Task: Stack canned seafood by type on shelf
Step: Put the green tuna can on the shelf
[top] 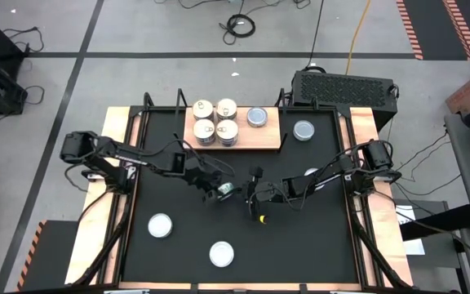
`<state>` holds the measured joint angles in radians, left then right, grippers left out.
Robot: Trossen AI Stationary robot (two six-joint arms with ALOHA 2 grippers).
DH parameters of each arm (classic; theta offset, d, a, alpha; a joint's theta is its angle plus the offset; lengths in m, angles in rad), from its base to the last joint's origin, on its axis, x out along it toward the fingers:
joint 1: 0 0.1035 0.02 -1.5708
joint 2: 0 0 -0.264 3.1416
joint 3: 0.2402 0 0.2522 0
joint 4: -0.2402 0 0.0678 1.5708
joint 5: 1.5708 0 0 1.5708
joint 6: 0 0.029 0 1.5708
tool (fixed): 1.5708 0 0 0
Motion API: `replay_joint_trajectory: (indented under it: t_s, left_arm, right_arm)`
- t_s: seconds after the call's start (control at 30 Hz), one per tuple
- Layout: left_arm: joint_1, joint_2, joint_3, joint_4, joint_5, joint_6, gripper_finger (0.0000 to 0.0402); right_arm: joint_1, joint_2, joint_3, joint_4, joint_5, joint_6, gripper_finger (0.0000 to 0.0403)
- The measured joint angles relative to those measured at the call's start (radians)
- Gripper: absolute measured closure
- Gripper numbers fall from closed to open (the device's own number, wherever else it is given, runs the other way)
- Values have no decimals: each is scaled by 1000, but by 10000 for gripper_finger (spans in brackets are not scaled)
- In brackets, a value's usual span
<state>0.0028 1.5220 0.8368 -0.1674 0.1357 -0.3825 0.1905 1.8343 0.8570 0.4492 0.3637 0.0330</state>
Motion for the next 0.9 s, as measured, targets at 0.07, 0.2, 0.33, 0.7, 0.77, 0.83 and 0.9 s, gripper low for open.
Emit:
replay_joint_trajectory:
  t_s: [0.07, 0.2, 0.33, 0.7, 0.77, 0.83, 0.9]
  left_arm:
    - [0, 7, 0, 7, 9, 10, 136]
    - [4, 7, 0, 4, 11, 23, 137]
    - [4, 7, 0, 0, 14, 35, 157]
    - [3, 4, 2, 7, 52, 105, 355]
    - [3, 3, 3, 6, 69, 107, 387]
    - [3, 4, 3, 5, 86, 107, 393]
    - [1, 4, 3, 2, 90, 108, 396]
  right_arm:
    - [0, 0, 0, 0, 0, 0, 403]
    - [0, 0, 0, 1, 0, 0, 403]
    - [0, 0, 0, 1, 0, 0, 403]
    - [0, 0, 0, 1, 1, -14, 403]
    - [0, 0, 0, 1, 0, -17, 403]
    - [1, 0, 0, 0, -2, -21, 403]
    - [0, -6, 0, -19, 1, -32, 403]
